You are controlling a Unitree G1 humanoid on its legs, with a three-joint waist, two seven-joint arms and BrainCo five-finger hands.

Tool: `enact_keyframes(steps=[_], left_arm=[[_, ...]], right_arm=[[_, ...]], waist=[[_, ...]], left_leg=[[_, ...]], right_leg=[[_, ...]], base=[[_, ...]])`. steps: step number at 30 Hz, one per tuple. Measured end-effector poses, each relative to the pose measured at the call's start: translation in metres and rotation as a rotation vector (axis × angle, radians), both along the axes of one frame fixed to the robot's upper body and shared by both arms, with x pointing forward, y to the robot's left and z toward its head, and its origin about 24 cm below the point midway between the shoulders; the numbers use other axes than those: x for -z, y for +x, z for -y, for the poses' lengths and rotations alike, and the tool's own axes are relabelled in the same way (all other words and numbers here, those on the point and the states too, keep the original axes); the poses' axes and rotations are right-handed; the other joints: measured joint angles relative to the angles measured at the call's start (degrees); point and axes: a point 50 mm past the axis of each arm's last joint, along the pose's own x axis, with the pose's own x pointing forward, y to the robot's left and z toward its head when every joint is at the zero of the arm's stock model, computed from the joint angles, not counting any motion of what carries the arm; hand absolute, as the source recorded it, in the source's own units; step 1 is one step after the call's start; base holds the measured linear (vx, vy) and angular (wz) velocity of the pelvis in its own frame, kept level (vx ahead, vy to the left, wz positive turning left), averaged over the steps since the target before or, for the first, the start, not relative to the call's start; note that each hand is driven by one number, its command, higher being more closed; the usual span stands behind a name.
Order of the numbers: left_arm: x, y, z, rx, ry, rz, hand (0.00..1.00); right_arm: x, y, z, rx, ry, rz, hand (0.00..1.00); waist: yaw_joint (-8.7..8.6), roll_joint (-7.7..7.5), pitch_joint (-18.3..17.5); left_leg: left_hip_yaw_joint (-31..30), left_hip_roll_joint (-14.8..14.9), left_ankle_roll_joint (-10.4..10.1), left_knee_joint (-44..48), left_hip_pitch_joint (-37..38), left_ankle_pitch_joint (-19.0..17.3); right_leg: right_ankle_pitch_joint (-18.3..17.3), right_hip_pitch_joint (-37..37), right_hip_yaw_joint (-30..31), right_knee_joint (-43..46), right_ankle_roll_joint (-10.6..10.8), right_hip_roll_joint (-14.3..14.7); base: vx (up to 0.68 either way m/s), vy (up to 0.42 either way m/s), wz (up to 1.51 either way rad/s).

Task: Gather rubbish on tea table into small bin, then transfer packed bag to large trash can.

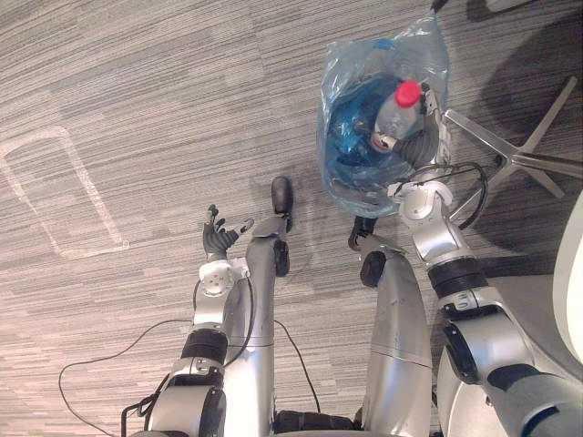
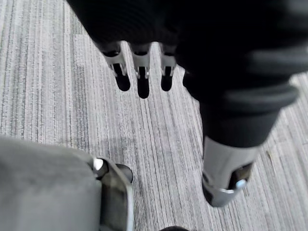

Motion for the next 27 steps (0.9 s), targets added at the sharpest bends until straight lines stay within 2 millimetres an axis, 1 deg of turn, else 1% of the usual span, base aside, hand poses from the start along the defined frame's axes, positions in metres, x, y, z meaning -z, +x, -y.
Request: enact_keyframes(steps=[3,5,8,10,11,13,14,16,19,22,25,27], left_arm=[[-0.001,0.001,-0.001,0.014,0.024,0.001,0.0],[-0.001,0.001,-0.002,0.014,0.027,0.001,0.0],[-0.002,0.001,-0.002,0.02,0.036,0.002,0.0],[-0.001,0.001,-0.002,0.021,0.04,0.001,0.0],[-0.001,0.001,-0.002,0.022,0.045,-0.001,0.0],[0.0,0.001,-0.001,0.026,0.048,-0.004,0.0],[0.002,0.0,0.001,0.038,0.053,-0.014,0.0],[0.004,0.0,0.004,0.053,0.059,-0.023,0.0],[0.004,0.0,0.007,0.06,0.057,-0.022,0.0],[0.005,0.0,0.006,0.053,0.056,-0.019,0.0],[0.003,0.001,0.004,0.04,0.042,-0.006,0.0],[-0.007,0.008,0.003,0.03,0.024,0.023,0.0]], right_arm=[[0.001,-0.004,-0.008,-0.034,-0.049,0.01,0.0],[0.009,-0.006,-0.014,-0.061,-0.102,-0.011,0.0],[0.022,-0.008,-0.025,-0.111,-0.198,-0.061,0.0],[0.034,-0.009,-0.03,-0.137,-0.273,-0.104,0.0],[0.042,-0.011,-0.032,-0.15,-0.314,-0.129,0.0],[0.048,-0.012,-0.038,-0.174,-0.369,-0.153,0.0],[0.057,-0.012,-0.04,-0.191,-0.405,-0.186,0.0],[0.065,-0.011,-0.044,-0.206,-0.456,-0.216,0.0],[0.077,-0.01,-0.044,-0.212,-0.491,-0.273,0.0],[0.086,-0.004,-0.038,-0.182,-0.519,-0.339,0.0],[0.088,0.001,-0.031,-0.148,-0.531,-0.381,0.0],[0.086,0.006,-0.024,-0.114,-0.535,-0.404,0.0]], waist=[[-0.62,-0.09,0.0],[-0.69,-0.49,-0.3],[-0.74,-1.33,-0.7],[-0.75,-2.06,-1.1],[-0.74,-2.35,-1.3],[-0.73,-2.51,-1.4],[-0.78,-2.64,-1.4],[-0.77,-2.72,-1.7],[-0.65,-2.84,-1.8],[-0.6,-2.84,-1.8],[-0.47,-2.74,-1.9],[-0.39,-2.74,-1.9]], left_leg=[[0.1,0.2,-0.3,0.0,0.1,-0.3],[0.5,0.5,-0.1,0.0,0.3,-0.4],[0.8,0.8,-0.3,-0.5,0.7,-0.3],[0.8,1.0,-0.6,-1.5,1.0,0.1],[0.8,1.0,-0.9,-1.7,1.2,0.4],[0.8,1.2,-1.1,-2.0,1.6,0.5],[1.0,1.3,-1.1,-2.3,2.2,0.5],[1.1,1.2,-1.1,-3.2,2.8,0.5],[1.1,1.1,-1.2,-4.5,3.0,0.6],[1.1,0.9,-1.4,-6.0,2.9,1.2],[0.7,0.7,-1.4,-6.4,1.7,1.9],[0.0,0.3,-1.1,-6.9,-0.4,2.9]], right_leg=[[0.0,0.0,0.0,0.0,-0.2,0.1],[0.0,0.0,0.2,-0.1,-0.1,0.2],[0.2,0.1,0.4,-0.6,-0.4,0.6],[0.6,0.3,0.4,-1.6,-0.6,0.9],[0.9,0.4,0.3,-1.8,-0.4,0.9],[1.2,1.1,0.1,-2.4,-0.9,1.1],[1.4,1.6,0.1,-2.7,-1.1,1.2],[1.6,2.2,0.1,-3.5,-1.0,1.2],[1.8,2.5,-0.2,-4.5,-1.1,1.2],[1.9,2.2,-0.4,-5.4,-1.1,1.1],[2.0,1.0,-0.9,-5.2,-1.2,1.0],[1.6,-1.3,-1.3,-4.4,-1.5,0.7]], base=[[-0.06,-0.019,-0.05],[-0.06,-0.019,-0.1],[-0.05,-0.024,-0.08],[-0.05,-0.028,-0.02],[-0.04,-0.026,-0.01],[-0.03,-0.023,-0.02],[-0.03,-0.018,-0.05],[-0.01,-0.006,-0.02],[-0.02,-0.009,0.05],[-0.01,-0.006,0.07],[0.0,-0.012,0.09],[0.0,-0.018,0.23]])
